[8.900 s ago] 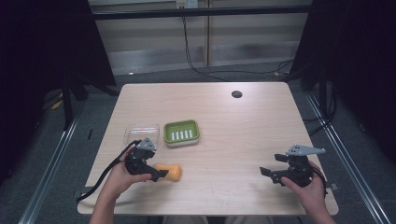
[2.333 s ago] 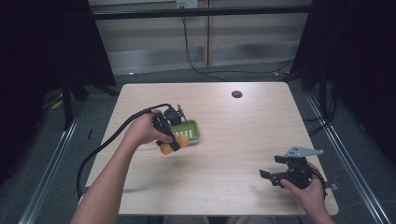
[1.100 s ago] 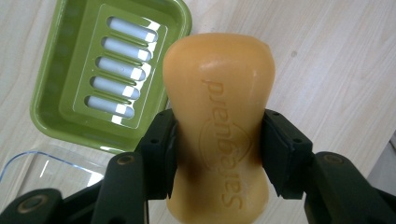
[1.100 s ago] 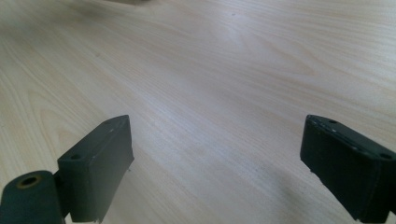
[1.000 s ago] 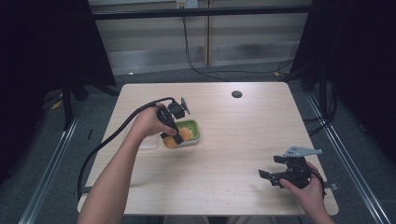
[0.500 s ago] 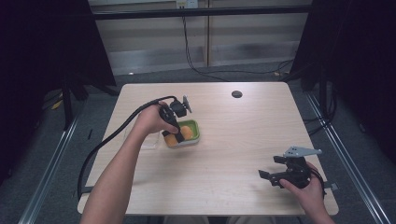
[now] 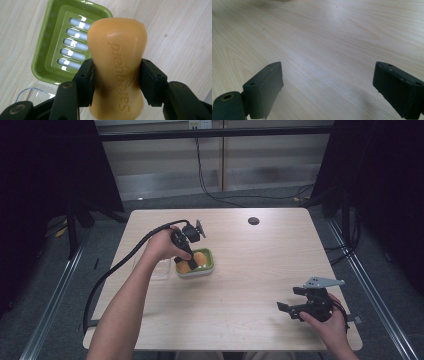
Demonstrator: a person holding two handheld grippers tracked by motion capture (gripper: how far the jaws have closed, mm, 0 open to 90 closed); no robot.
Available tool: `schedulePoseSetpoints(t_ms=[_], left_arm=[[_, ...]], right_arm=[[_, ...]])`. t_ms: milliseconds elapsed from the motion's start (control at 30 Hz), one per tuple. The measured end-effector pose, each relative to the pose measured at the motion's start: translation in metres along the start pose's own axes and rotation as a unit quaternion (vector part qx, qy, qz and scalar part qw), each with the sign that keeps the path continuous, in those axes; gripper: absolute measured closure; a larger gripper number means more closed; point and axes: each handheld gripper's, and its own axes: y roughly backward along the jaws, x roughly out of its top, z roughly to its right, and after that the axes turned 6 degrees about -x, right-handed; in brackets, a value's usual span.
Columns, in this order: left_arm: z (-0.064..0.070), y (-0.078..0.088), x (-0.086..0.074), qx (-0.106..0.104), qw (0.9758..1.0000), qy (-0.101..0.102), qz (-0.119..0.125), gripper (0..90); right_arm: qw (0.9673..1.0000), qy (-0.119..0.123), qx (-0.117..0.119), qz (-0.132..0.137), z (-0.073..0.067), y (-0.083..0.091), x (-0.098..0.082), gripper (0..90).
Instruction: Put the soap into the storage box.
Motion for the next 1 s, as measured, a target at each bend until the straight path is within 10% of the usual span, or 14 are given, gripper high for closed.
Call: schedulePoseSetpoints(t_ms=[1000], left_arm=[[-0.0092, -0.0010, 0.0052, 0.008, 1.0000, 0.000, -0.001, 50.1]], right_arm=[[1.0000, -0.001, 0.001, -0.001, -0.0005, -0.0020, -0.0003, 9.0]])
